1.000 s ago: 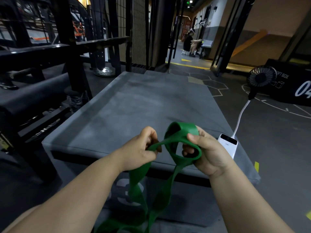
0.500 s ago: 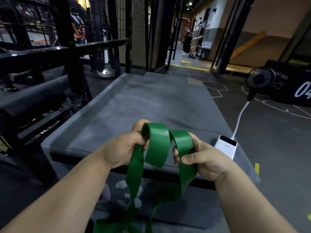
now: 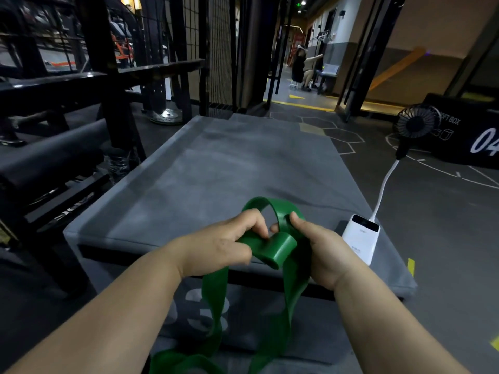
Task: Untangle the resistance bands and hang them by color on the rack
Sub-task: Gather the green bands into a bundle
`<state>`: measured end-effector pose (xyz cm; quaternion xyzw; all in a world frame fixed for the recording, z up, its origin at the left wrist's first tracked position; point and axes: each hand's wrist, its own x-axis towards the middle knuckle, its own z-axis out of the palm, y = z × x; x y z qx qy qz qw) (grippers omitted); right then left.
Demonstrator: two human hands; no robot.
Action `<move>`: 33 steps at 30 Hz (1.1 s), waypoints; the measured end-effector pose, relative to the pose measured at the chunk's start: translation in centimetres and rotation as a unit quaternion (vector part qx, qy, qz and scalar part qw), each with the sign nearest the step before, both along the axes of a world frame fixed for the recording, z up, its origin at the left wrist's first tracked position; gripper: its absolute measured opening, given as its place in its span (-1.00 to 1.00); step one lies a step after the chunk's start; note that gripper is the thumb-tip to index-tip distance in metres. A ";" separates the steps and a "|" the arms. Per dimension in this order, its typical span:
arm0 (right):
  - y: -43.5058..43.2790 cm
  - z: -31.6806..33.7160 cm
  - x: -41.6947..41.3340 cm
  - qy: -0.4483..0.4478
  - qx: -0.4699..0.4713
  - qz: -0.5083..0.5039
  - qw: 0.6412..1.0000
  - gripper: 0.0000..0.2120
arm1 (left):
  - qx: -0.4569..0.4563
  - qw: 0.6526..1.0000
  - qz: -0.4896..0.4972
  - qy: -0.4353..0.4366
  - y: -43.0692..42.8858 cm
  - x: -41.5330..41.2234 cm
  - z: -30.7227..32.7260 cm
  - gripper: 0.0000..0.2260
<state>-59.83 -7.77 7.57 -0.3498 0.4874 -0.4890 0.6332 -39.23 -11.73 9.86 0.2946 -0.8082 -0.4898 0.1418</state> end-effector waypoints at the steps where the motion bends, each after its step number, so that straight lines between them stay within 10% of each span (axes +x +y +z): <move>1: 0.0 0.0 -0.1 0.004 -0.002 -0.010 1.000 -0.67 | -0.011 1.000 0.002 -0.012 -0.1 0.0 -0.1 -0.72; 22: 0.3 1.5 -1.3 0.129 -0.004 -0.024 0.991 -0.64 | -0.069 0.996 0.011 -0.047 -0.4 0.9 0.2 -0.71; 33: 0.1 0.4 0.7 -0.044 0.001 -0.045 0.998 -0.70 | -0.055 0.989 -0.130 -0.044 1.3 -0.5 0.8 -0.69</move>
